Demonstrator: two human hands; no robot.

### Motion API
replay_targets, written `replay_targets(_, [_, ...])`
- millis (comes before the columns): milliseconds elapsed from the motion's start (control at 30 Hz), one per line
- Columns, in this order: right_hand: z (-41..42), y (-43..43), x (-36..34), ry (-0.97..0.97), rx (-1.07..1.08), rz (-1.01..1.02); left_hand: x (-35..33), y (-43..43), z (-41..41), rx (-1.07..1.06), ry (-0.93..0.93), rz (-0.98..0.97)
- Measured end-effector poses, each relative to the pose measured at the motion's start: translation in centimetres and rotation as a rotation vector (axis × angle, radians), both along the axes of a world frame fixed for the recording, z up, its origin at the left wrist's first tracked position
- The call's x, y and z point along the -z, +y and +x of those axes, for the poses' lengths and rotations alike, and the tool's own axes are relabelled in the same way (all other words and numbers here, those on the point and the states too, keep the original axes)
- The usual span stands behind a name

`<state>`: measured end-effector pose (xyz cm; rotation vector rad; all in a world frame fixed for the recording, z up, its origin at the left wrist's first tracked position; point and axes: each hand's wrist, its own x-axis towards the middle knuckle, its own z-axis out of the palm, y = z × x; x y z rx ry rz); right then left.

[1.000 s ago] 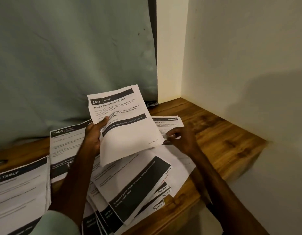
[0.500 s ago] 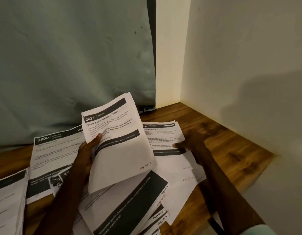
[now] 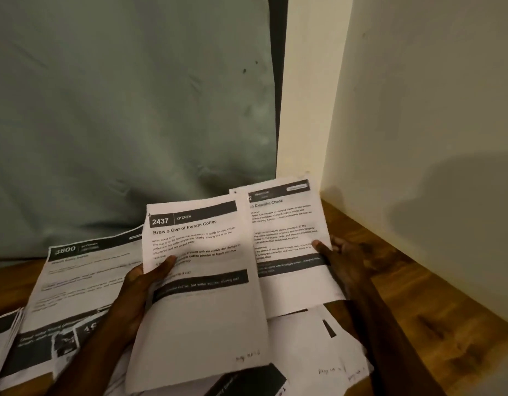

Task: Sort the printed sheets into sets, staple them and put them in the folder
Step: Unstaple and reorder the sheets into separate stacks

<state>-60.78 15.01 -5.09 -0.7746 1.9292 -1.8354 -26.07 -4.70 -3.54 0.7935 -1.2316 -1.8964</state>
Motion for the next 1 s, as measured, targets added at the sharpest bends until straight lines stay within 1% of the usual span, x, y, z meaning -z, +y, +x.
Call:
replay_targets(67, [0.0, 0.1, 0.1, -0.073, 0.002, -0.081, -0.3, 0.4, -0.3, 0.003, -0.008, -0.031])
replay_targets(200, [-0.5, 0.4, 0.4, -0.167, 0.051, -0.145, -0.6, 1.0, -0.3, -0.007, 0.021, -0.029])
replay_targets(433, [-0.1, 1.0, 0.0, -0.205, 0.088, -0.18, -0.3, 0.8, -0.4, -0.038, 0.026, -0.026])
replay_targets(533, [0.1, 1.5, -0.2, -0.254, 0.107, -0.243, -0.1, 0.4, -0.3, -0.086, 0.053, -0.038])
replay_targets(600, [0.2, 1.8, -0.3, -0.304, 0.138, -0.296, 0.0, 0.2, -0.1, -0.138, 0.055, -0.075])
replay_targets(700, [1.0, 1.8, -0.8, -0.33, 0.169, -0.257, 0.1, 0.4, 0.0, -0.16, 0.016, -0.146])
replay_targets(867, [3.7, 0.7, -1.6, -0.225, 0.117, -0.183, 0.3, 0.8, -0.3, -0.121, -0.054, -0.204])
replay_targets(1000, [4.7, 0.7, -2.1, -0.152, 0.086, -0.138, 0.2, 0.8, -0.3, -0.127, -0.073, -0.215])
